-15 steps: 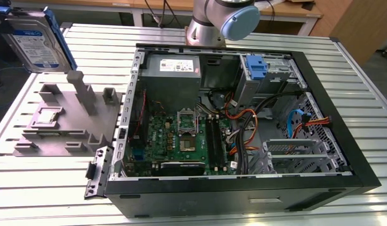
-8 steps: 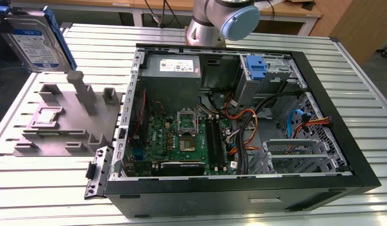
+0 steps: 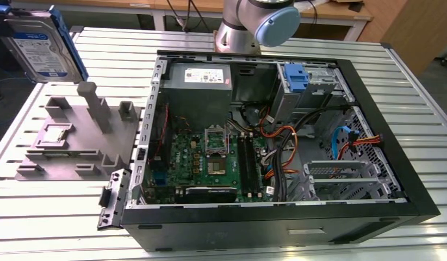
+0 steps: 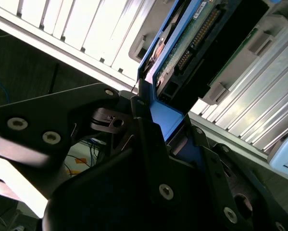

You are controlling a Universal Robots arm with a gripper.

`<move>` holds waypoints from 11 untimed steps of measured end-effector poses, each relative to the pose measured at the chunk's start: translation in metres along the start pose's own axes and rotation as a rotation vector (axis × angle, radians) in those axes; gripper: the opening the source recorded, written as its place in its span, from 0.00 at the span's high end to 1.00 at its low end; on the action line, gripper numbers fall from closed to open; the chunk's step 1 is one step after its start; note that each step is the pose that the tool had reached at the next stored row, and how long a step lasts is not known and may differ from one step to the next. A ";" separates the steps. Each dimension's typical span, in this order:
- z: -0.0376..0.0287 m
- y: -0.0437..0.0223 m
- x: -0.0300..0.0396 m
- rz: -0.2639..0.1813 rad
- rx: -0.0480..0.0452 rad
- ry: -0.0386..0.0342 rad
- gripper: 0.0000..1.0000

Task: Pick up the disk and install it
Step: 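Pick up the disk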

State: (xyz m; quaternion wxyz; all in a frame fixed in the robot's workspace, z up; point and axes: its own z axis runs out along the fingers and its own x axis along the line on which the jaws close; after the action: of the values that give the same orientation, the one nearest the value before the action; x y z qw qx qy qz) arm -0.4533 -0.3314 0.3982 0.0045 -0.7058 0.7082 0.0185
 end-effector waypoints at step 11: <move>-0.0023 0.0000 -0.0001 0.000 0.0000 0.0000 0.63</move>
State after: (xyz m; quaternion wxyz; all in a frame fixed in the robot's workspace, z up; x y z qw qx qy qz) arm -0.4533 -0.3314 0.4005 0.0045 -0.7058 0.7082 0.0185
